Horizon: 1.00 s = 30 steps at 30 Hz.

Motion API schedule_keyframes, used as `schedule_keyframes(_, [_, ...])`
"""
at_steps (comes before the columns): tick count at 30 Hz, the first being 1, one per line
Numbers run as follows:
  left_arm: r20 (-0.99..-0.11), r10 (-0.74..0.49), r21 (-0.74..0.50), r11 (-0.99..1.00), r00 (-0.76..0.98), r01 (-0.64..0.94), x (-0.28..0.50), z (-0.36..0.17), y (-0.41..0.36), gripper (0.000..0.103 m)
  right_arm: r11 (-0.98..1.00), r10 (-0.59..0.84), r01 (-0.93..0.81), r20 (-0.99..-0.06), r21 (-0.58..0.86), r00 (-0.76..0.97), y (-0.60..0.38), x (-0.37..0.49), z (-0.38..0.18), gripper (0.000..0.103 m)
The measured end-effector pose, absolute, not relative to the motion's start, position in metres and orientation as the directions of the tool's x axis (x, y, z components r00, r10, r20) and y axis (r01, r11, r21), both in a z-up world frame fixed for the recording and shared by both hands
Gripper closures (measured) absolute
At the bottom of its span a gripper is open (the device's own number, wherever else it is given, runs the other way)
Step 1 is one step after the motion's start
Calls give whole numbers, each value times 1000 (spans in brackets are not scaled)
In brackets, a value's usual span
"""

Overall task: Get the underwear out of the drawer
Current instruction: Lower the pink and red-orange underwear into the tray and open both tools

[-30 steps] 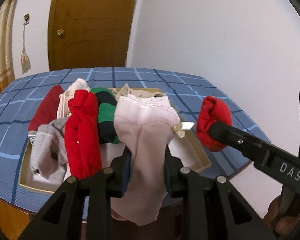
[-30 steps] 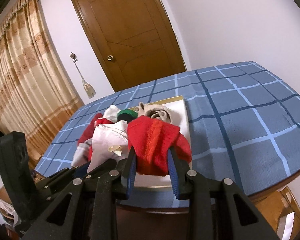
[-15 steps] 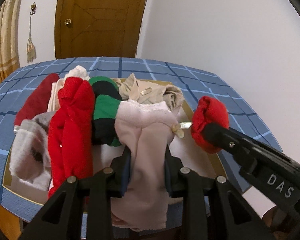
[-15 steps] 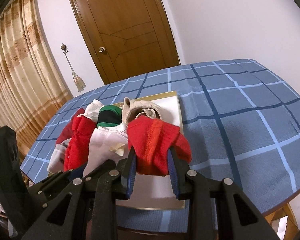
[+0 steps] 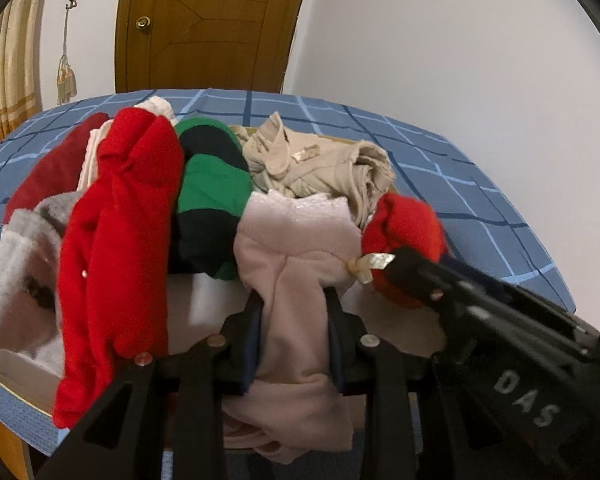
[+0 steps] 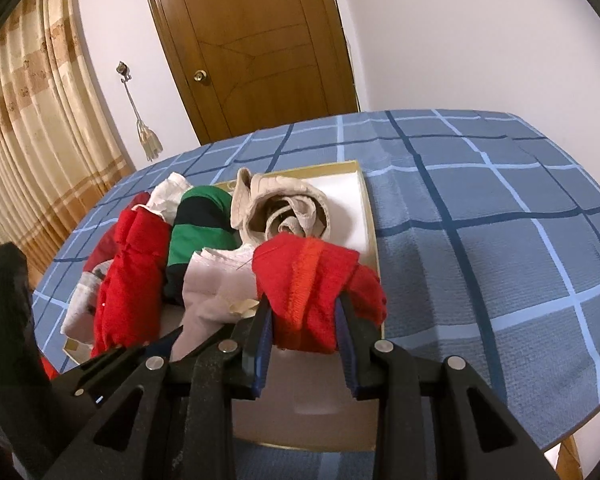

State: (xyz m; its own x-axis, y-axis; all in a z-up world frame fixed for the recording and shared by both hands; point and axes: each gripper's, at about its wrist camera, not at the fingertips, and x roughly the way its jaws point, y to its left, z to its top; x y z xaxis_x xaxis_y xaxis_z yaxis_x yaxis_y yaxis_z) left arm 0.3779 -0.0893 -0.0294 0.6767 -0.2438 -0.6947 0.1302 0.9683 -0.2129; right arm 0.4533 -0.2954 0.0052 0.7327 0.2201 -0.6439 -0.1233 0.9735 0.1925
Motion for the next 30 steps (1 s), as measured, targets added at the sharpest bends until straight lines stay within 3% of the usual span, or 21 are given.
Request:
schedule_keyframes(7, [-693, -230, -192, 972, 683, 133, 383, -34, -91, 76, 966, 241, -111, -665, 232, 707, -297, 462, -7, 70])
schedule_keyframes(16, [-682, -221, -163, 975, 698, 149, 383, -39, -95, 55, 950, 286, -114, -664, 291, 691, -303, 465, -10, 70])
schedule_keyframes(17, [-683, -227, -167, 974, 695, 154, 383, -39, -95, 44, 947, 294, -114, -664, 301, 688, -305, 466, -11, 70])
schedule_keyframes(18, [-689, -235, -169, 972, 685, 164, 383, -38, -96, 26, 942, 307, -117, -661, 316, 685, -306, 466, -11, 68])
schedule_keyframes(20, [-713, -202, -143, 979, 671, 142, 383, -39, -99, 4, 928, 341, -133, -648, 349, 681, -309, 465, -11, 59])
schedule_keyframes(21, [-718, -180, -131, 984, 672, 123, 382, -40, -98, 1, 915, 370, -147, -636, 376, 677, -310, 464, -10, 49])
schedule_keyframes(22, [-716, -177, -133, 984, 675, 118, 381, -40, -97, 1, 900, 398, -157, -623, 406, 673, -312, 462, -9, 39])
schedule_keyframes(24, [-715, -193, -147, 981, 672, 126, 380, -40, -97, 1, 863, 458, -177, -584, 474, 670, -316, 456, -5, 33])
schedule_keyframes(30, [-701, -226, -192, 973, 676, 126, 366, -31, -89, 1, 838, 455, -154, -514, 524, 727, -329, 433, 9, 33])
